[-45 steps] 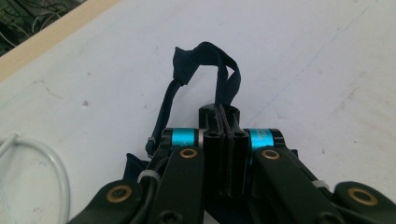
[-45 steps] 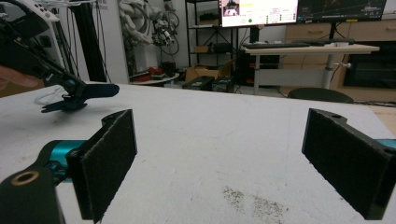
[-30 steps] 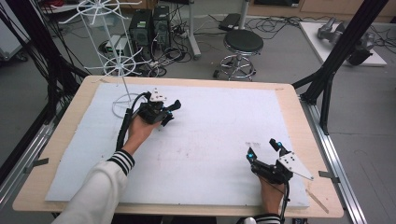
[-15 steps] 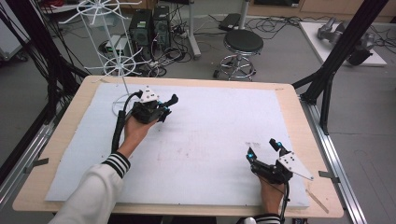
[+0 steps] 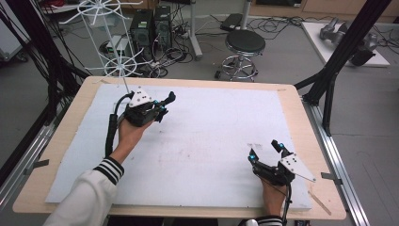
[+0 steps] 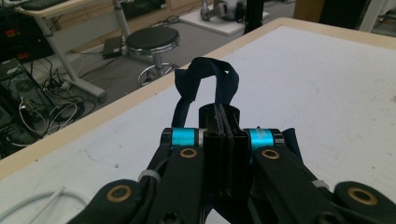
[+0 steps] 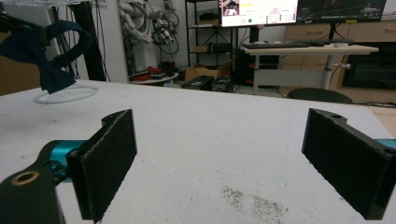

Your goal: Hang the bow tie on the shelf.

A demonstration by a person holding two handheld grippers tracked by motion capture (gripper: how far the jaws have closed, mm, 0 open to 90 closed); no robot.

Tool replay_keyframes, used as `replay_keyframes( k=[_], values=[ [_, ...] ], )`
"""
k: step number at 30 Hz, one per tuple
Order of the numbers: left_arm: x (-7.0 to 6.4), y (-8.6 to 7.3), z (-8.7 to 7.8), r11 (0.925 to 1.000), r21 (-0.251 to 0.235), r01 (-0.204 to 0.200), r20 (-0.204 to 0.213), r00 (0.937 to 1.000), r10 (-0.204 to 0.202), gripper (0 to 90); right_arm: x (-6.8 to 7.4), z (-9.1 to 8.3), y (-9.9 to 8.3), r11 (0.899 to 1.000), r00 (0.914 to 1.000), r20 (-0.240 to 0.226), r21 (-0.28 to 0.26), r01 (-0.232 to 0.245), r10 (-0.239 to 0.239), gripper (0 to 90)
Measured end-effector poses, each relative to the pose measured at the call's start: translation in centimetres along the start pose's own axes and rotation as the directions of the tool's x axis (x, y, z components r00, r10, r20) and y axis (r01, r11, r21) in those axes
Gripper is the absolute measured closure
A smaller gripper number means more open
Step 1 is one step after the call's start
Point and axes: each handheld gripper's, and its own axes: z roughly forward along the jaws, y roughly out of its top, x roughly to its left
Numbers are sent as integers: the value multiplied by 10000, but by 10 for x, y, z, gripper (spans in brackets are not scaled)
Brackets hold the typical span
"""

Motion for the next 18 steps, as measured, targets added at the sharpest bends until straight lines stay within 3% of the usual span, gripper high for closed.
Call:
replay_keyframes(
  k=[9,18],
  values=[
    [2,6,-22,9983,-590,-1,21,10000,3,881,0,0,0,10000,10000,4,14,24,-24,93],
    [9,5,-43,9968,-801,-59,-208,9998,42,881,0,0,0,10000,10000,-2,-4,3,-3,93]
  ],
)
